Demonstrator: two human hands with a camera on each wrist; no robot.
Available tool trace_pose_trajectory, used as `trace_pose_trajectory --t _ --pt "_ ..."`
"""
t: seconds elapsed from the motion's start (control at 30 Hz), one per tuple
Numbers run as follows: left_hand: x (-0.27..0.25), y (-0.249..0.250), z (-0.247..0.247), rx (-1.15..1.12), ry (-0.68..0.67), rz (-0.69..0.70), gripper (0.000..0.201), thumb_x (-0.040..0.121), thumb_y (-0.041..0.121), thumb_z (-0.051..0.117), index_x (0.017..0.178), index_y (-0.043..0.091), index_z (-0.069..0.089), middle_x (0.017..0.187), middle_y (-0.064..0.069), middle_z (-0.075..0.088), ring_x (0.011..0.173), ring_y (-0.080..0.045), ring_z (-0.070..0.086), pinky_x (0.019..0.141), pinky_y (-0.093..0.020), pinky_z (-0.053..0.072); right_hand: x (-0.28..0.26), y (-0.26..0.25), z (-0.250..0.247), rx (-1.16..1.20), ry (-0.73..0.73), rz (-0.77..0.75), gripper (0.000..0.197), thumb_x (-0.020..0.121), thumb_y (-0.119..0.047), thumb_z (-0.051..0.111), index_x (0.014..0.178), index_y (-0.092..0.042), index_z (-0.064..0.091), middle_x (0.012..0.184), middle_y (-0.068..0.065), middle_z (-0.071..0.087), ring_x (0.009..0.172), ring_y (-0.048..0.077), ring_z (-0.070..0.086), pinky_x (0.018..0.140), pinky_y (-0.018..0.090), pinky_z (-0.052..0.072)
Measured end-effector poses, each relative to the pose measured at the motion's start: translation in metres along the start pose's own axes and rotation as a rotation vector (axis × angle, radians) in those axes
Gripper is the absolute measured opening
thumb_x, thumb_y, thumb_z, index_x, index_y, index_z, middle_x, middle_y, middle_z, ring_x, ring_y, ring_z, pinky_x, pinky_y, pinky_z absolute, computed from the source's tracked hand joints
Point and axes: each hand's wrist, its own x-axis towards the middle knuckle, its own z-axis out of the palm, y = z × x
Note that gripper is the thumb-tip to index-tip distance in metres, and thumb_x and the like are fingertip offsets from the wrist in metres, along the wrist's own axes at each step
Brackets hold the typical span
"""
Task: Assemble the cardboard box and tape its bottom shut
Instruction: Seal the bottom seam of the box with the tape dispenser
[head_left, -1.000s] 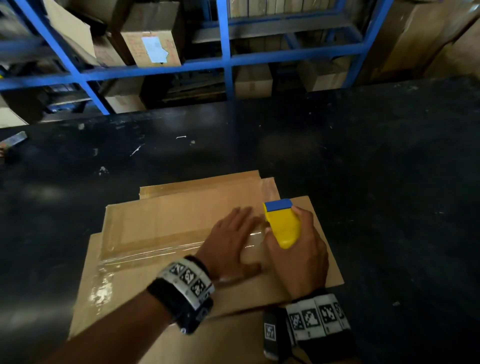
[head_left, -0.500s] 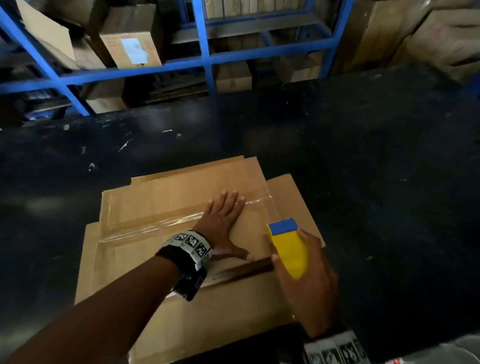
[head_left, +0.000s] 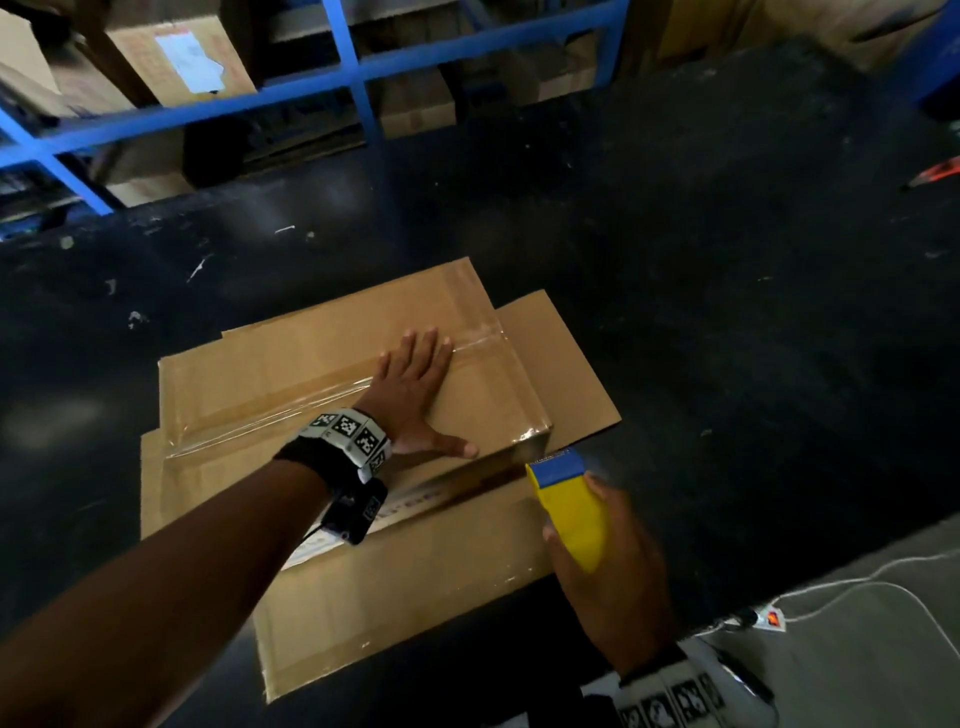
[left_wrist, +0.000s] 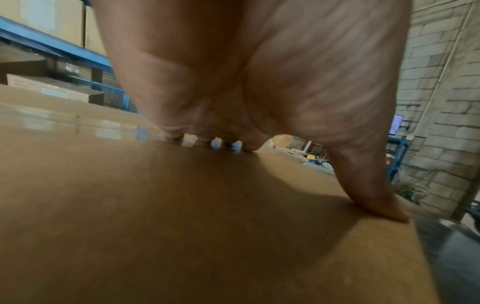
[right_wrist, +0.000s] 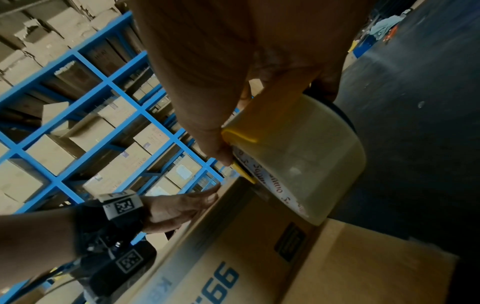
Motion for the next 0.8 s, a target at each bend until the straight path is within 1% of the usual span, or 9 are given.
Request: trace_pose_trajectory --t 0.07,0.13,0.2,0.27,0.4,0.53,0.67,0.73,0.8 --pt "-0.003 0.005 -0.003 0.016 -0.013 0.020 0.146 0.062 0.095 0.056 0.158 0.022 -0.026 0.165 -0.009 -0.036 0.151 -0.034 -0.032 0.125 -0.060 -0.007 0.005 0.005 0.007 -0.027 0.004 0.001 0.077 0.078 -0.046 0.078 0.145 -0.040 0.041 0.128 -0.003 0.061 0.109 0.019 0.059 0.085 0.031 0.041" --pt "-0.010 0.016 -0.005 0.019 0.031 0.144 0.130 0.077 0.082 0.056 0.160 0.022 -0.023 0.162 -0.011 -0.038 0.151 -0.034 -0.033 0.125 -0.061 -0.009 0.012 0.005 0.011 -0.038 0.003 0.004 0.075 0.076 -0.043 0.079 0.142 -0.040 0.043 0.122 -0.003 0.062 0.106 0.019 0.061 0.082 0.030 0.041" --pt "-0.016 0.037 -0.004 0.000 0.120 0.317 0.111 0.082 0.073 0.043 0.163 0.021 -0.013 0.166 -0.011 -0.030 0.153 -0.033 -0.029 0.124 -0.059 -0.012 0.018 0.002 0.009 -0.051 0.005 -0.015 0.071 0.076 -0.041 0.079 0.139 -0.038 0.047 0.115 -0.003 0.066 0.101 0.021 0.063 0.080 0.030 0.044" --pt "-0.019 0.060 0.001 -0.060 0.103 0.380 0.101 0.083 0.072 0.026 0.164 0.022 -0.007 0.170 -0.008 -0.023 0.156 -0.030 -0.024 0.122 -0.052 -0.017 0.023 -0.001 0.008 -0.091 -0.004 -0.018 0.066 0.076 -0.043 0.076 0.136 -0.037 0.050 0.108 -0.001 0.068 0.096 0.024 0.066 0.079 0.032 0.050" --pt "-0.009 0.083 0.030 -0.026 0.152 0.357 0.083 0.092 0.056 0.019 0.165 0.022 -0.002 0.173 -0.003 -0.012 0.158 -0.026 -0.016 0.126 -0.058 -0.007 0.037 -0.005 0.005 -0.166 -0.080 0.034 0.057 0.080 -0.052 0.066 0.132 -0.042 0.047 0.104 -0.002 0.068 0.096 0.024 0.067 0.082 0.038 0.055" --pt "-0.008 0.085 0.046 0.025 0.268 0.320 0.072 0.099 0.046 0.022 0.165 0.021 0.007 0.174 -0.002 -0.001 0.160 -0.024 -0.007 0.126 -0.056 0.002 0.058 -0.001 -0.008 -0.146 -0.167 0.061 0.040 0.079 -0.046 0.069 0.117 -0.035 0.058 0.093 -0.006 0.067 0.088 0.019 0.065 0.080 0.034 0.052" --pt "-0.010 0.088 0.042 0.037 0.284 0.303 0.074 0.097 0.049 0.018 0.165 0.021 0.011 0.174 -0.002 0.003 0.160 -0.024 -0.003 0.127 -0.054 0.002 0.068 0.023 -0.010 -0.228 -0.306 0.102 0.048 0.071 -0.050 0.071 0.113 -0.029 0.064 0.106 -0.002 0.072 0.101 0.024 0.069 0.081 0.029 0.048" --pt "-0.011 0.091 0.042 0.040 0.297 0.285 0.075 0.097 0.053 0.017 0.165 0.021 0.013 0.174 -0.002 0.005 0.160 -0.023 -0.001 0.127 -0.054 0.003 0.061 0.038 -0.011 -0.222 -0.287 0.143 0.046 0.075 -0.042 0.076 0.117 -0.029 0.061 0.100 -0.003 0.069 0.098 0.023 0.068 0.077 0.026 0.044" --pt "-0.011 0.092 0.043 0.050 0.312 0.271 0.075 0.097 0.053 0.015 0.165 0.021 0.015 0.174 -0.002 0.007 0.160 -0.023 0.001 0.127 -0.054 0.005 0.053 0.050 -0.015 -0.182 -0.288 0.167 0.043 0.079 -0.033 0.078 0.117 -0.028 0.060 0.089 -0.012 0.061 0.083 0.012 0.063 0.068 0.019 0.042"
